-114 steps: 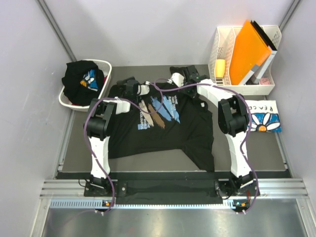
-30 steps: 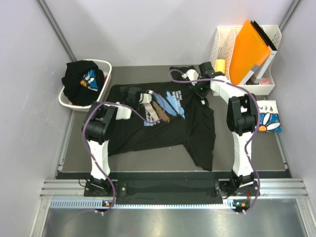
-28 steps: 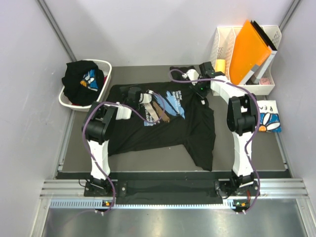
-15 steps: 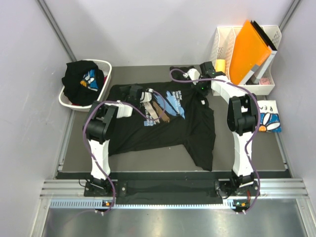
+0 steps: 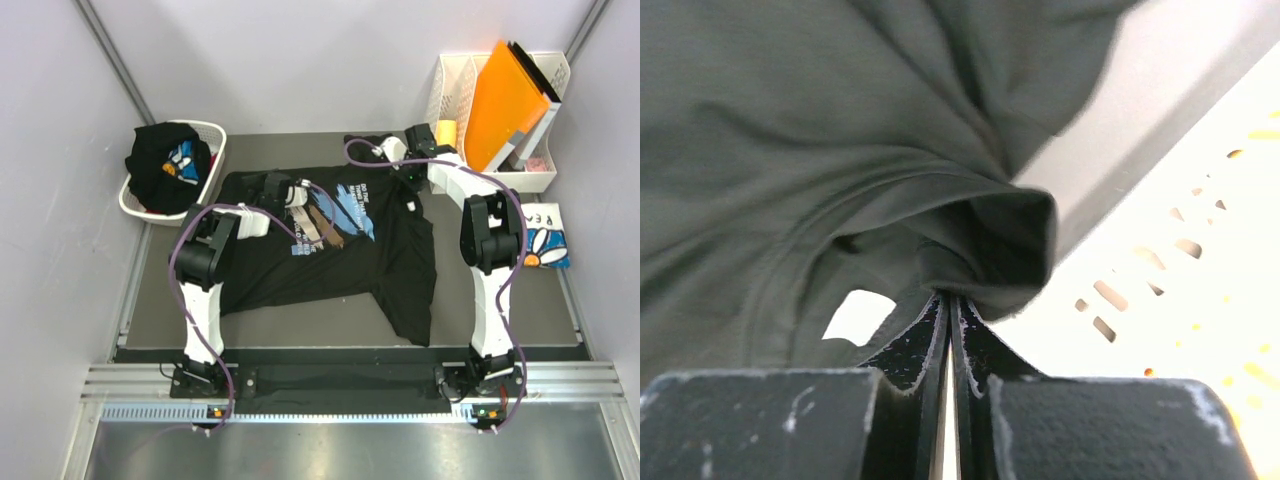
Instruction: Fold and stack the t-shirts
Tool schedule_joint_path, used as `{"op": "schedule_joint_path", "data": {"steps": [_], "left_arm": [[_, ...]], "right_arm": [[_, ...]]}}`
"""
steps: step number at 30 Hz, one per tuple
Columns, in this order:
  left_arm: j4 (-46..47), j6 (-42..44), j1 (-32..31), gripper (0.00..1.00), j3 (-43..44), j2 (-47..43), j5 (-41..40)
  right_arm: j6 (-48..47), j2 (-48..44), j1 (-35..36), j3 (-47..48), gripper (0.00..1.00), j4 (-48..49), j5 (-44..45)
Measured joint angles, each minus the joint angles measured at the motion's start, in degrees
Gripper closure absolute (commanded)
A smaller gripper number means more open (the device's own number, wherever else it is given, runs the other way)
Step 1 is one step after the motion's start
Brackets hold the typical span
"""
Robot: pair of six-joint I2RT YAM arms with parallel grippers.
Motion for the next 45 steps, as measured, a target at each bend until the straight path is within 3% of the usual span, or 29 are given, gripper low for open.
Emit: {"op": "schedule_joint_path", "data": {"steps": [13, 15, 16, 17, 20, 24, 28, 34, 36, 37, 40, 45], "left_arm": [[-0.3, 0.6, -0.2, 0.02, 0.3, 0.2, -0.4], [-0.3, 0.7, -0.2, 0.02, 0.3, 0.2, -0.4], [-0.3, 0.7, -0.2, 0.02, 0.3, 0.2, -0.4], [-0.3, 0.7, -0.2, 0.02, 0.4, 0.2, -0.4], [-0.3, 0.8, -0.2, 0.02, 0.4, 0.2, -0.5], [-0.5, 0.7, -0.2, 0.02, 0.4, 0.2, -0.5], [-0.6, 0.7, -0.2, 0.02, 0.4, 0.2, -0.5], [-0.5, 0.7, -0.2, 0.02, 0.4, 0.2, -0.5], [-0.5, 0.7, -0.2, 0.02, 0.4, 0.2, -0.5], [-0.5, 0.8, -0.2, 0.02, 0.4, 0.2, -0.5], [-0.6, 0.9, -0.2, 0.02, 0.5, 0.2, -0.5], [-0.6, 0.8, -0.2, 0.02, 0.5, 0.2, -0.5]], "right_arm": [[-5.1, -0.1, -0.6, -0.5, 0.97, 3.3, 12.1], [-5.9, -0.2, -0.8, -1.4, 0.87, 3.8, 12.9], [-6.2, -0.2, -0.9, -2.0, 0.8, 3.9, 13.2], [-6.4, -0.2, -1.0, -2.5, 0.67, 3.8, 13.1], [-6.4, -0.3, -0.9, -3.4, 0.47, 2.9, 11.4], [-6.0, -2.7, -1.1, -4.0, 0.4, -0.7, 6.8], [-5.3, -7.5, -1.8, -5.0, 0.42, -3.6, 1.4], [-2.9, -8.3, -1.9, -4.8, 0.53, -4.0, -4.0], [-2.4, -7.3, -1.9, -3.5, 0.61, -5.2, -6.1], [-2.3, -6.8, -1.9, -2.9, 0.74, -5.7, -7.3], [-3.1, -6.5, -1.9, -2.0, 0.99, -8.0, -10.3], [-5.4, -6.5, -1.9, -2.5, 1.0, -12.3, -12.6]]}}
